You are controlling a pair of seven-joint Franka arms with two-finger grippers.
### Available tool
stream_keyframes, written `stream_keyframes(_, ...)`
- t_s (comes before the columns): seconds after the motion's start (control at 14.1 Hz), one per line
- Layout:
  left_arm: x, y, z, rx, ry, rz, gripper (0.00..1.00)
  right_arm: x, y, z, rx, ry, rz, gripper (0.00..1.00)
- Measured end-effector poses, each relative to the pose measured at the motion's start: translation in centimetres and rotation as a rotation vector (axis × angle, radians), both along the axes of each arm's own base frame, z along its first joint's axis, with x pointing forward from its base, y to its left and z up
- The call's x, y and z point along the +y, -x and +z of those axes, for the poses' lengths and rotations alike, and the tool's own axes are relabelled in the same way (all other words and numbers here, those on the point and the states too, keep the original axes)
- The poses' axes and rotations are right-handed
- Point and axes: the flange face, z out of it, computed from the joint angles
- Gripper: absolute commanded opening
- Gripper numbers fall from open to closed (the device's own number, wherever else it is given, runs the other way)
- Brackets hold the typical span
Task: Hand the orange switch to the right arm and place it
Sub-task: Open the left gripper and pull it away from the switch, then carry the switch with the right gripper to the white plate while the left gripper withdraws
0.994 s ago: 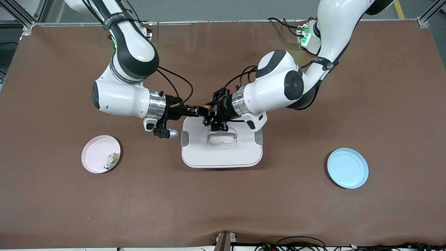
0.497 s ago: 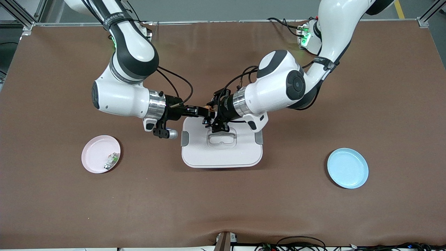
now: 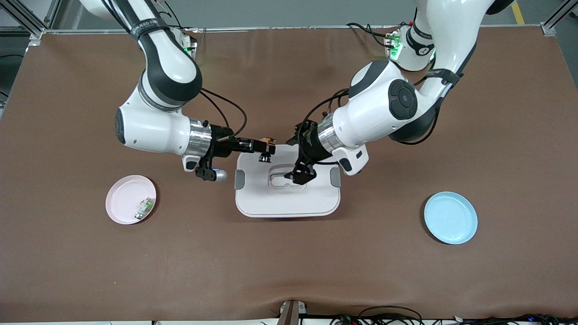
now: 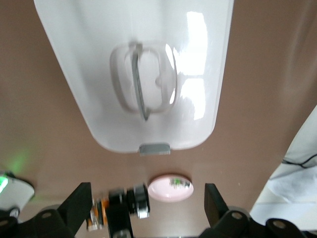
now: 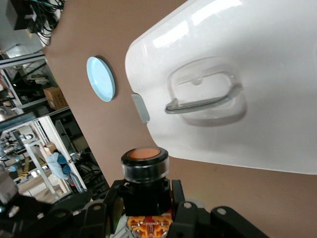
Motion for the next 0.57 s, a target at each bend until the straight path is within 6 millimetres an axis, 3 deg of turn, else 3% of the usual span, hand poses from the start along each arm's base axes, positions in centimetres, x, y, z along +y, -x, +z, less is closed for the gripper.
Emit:
stream_keyframes(0.28, 4.1, -2.1, 0.2, -0.135, -0.147, -0.100, 1.00, -6.0, -0.8, 1.2, -0.083, 0.143, 0.170, 0.00)
stream_keyframes(0.57, 10.7, -5.5, -0.3, -0.218, -0.215, -0.246, 1.00, -13.8, -1.6, 1.9, -0.232, 0.310, 0.415, 0.00)
